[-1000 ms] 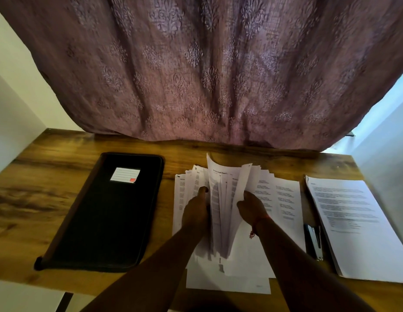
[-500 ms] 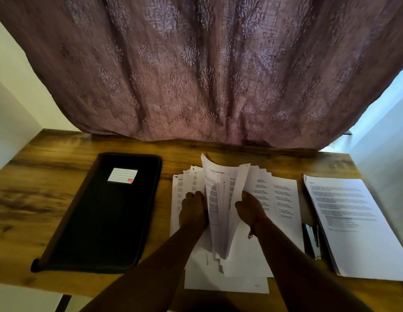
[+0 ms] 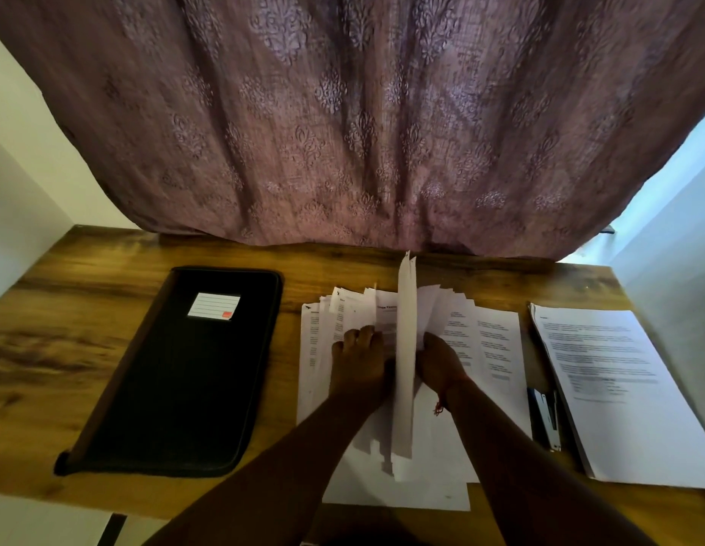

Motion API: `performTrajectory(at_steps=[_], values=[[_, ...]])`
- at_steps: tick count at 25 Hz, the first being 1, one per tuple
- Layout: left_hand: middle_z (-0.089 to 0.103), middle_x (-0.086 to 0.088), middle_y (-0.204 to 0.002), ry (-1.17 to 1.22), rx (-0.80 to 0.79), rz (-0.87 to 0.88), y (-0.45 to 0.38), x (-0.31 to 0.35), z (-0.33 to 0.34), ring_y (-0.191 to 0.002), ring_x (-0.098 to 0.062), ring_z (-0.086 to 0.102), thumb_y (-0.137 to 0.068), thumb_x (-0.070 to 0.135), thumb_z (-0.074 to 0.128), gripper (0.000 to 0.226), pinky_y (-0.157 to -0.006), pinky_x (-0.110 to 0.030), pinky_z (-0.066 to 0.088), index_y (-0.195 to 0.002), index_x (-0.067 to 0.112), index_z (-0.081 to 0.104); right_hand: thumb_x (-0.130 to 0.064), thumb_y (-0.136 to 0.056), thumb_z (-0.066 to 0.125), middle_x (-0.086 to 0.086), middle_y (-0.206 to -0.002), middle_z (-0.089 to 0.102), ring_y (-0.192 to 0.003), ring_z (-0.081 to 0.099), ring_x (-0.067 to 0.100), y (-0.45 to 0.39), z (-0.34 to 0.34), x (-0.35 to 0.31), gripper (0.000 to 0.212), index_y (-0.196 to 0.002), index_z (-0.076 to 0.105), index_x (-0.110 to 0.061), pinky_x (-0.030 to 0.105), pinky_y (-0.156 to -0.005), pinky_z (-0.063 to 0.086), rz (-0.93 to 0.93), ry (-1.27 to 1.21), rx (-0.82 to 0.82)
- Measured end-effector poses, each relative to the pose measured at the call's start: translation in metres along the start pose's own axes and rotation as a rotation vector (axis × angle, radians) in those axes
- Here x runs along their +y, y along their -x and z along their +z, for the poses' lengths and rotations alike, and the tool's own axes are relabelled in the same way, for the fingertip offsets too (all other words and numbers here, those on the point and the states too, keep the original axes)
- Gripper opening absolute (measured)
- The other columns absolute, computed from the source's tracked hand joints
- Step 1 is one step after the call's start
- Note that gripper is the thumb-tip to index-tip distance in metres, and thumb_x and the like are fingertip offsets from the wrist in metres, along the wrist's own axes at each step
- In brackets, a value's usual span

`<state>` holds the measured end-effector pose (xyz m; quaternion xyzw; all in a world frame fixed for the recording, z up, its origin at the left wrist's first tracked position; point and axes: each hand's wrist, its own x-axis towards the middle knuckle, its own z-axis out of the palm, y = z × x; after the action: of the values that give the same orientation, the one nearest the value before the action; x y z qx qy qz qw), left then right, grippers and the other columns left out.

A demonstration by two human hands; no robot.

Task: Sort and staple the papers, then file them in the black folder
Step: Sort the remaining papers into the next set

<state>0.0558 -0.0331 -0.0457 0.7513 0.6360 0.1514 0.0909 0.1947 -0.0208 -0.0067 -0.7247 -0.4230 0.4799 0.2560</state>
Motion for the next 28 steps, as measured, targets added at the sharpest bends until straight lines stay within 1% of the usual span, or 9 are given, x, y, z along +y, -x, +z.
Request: performTrajectory(at_steps=[3,7,9,14,17,19,21,24,28], values=[[0.069,-0.011,-0.113,0.145,0.004,0.224,0.005,0.002,0.005,-0.099,-0.028,0.069,-0.095,0.035,0.062,0.047,-0.089,-0.044,0.058,-0.134,0.011,0.054,-0.028,-0.099,0.052,0.01,-0.096,0.065,-0.099,0.061,0.031,0.002,-0.001,0.001,0.013,-0.098,0.061,-0.018,0.049,-0.098,0.048,0.044,-0.222,-0.005],[0.069,0.005,-0.115,0.202,-0.111,0.053,0.003,0.006,-0.012,-0.107,-0.016,0.065,-0.091,0.074,0.032,0.059,-0.097,-0.039,0.052,-0.121,0.034,0.062,-0.036,-0.097,0.054,0.015,-0.104,0.067,-0.1,0.064,0.034,-0.003,-0.002,0.003,0.021,-0.1,0.062,-0.017,0.054,-0.095,0.051,0.021,-0.099,-0.026],[0.067,0.006,-0.119,0.259,-0.12,0.061,0.002,0.006,-0.015,-0.109,-0.014,0.064,-0.09,0.077,0.023,0.064,-0.1,-0.039,0.052,-0.128,0.037,0.056,-0.035,-0.098,0.053,0.016,-0.108,0.066,-0.104,0.062,0.033,0.001,-0.001,-0.001,0.015,-0.092,0.059,-0.023,0.052,-0.098,0.049,0.002,-0.046,-0.03],[0.059,0.016,-0.13,0.417,-0.055,-0.049,0.002,0.023,-0.021,-0.116,-0.013,0.06,-0.091,0.072,0.037,0.049,-0.105,-0.046,0.047,-0.135,0.051,0.038,-0.035,-0.098,0.051,0.018,-0.106,0.066,-0.104,0.062,0.037,-0.003,-0.002,0.006,0.019,-0.101,0.061,-0.019,0.056,-0.096,0.049,-0.015,-0.04,-0.042],[0.042,0.014,-0.149,0.503,-0.16,-0.184,-0.001,0.021,-0.021,-0.135,-0.015,0.044,-0.1,0.057,0.038,0.054,-0.113,-0.043,0.033,-0.15,0.044,0.026,-0.033,-0.098,0.052,0.013,-0.097,0.062,-0.108,0.06,0.041,-0.004,-0.003,0.008,0.013,-0.087,0.055,-0.027,0.058,-0.099,0.047,-0.007,-0.084,-0.024],[0.045,0.006,-0.149,0.445,-0.215,-0.154,-0.002,0.015,-0.009,-0.137,-0.019,0.043,-0.102,0.04,0.046,0.048,-0.115,-0.045,0.032,-0.149,0.034,0.034,-0.031,-0.099,0.051,0.012,-0.096,0.061,-0.109,0.06,0.039,-0.001,-0.003,0.004,0.014,-0.093,0.058,-0.02,0.055,-0.1,0.047,-0.008,-0.095,-0.008],[0.06,-0.001,-0.131,0.547,-0.23,-0.237,-0.006,0.012,-0.007,-0.124,-0.024,0.056,-0.099,0.034,0.052,0.034,-0.106,-0.049,0.046,-0.133,0.028,0.051,-0.028,-0.099,0.052,0.012,-0.105,0.062,-0.109,0.058,0.031,0.0,-0.004,0.001,0.021,-0.109,0.06,-0.011,0.048,-0.103,0.045,-0.038,-0.026,0.001],[0.066,0.001,-0.11,0.771,-0.159,-0.499,-0.014,0.016,-0.017,-0.105,-0.022,0.065,-0.1,0.034,0.051,0.014,-0.093,-0.047,0.055,-0.112,0.032,0.057,-0.026,-0.098,0.053,0.007,-0.118,0.063,-0.107,0.058,0.023,-0.001,-0.003,-0.003,0.026,-0.122,0.056,-0.014,0.042,-0.1,0.047,-0.087,0.202,0.014],[0.068,0.003,-0.117,0.69,0.059,-0.49,-0.016,0.007,-0.046,-0.102,-0.019,0.068,-0.101,0.033,0.048,0.024,-0.075,-0.023,0.055,-0.115,0.023,0.064,-0.02,-0.096,0.054,0.004,-0.111,0.063,-0.106,0.062,0.027,0.0,0.003,-0.012,0.029,-0.125,0.053,-0.018,0.042,-0.095,0.05,-0.123,0.504,0.054]])
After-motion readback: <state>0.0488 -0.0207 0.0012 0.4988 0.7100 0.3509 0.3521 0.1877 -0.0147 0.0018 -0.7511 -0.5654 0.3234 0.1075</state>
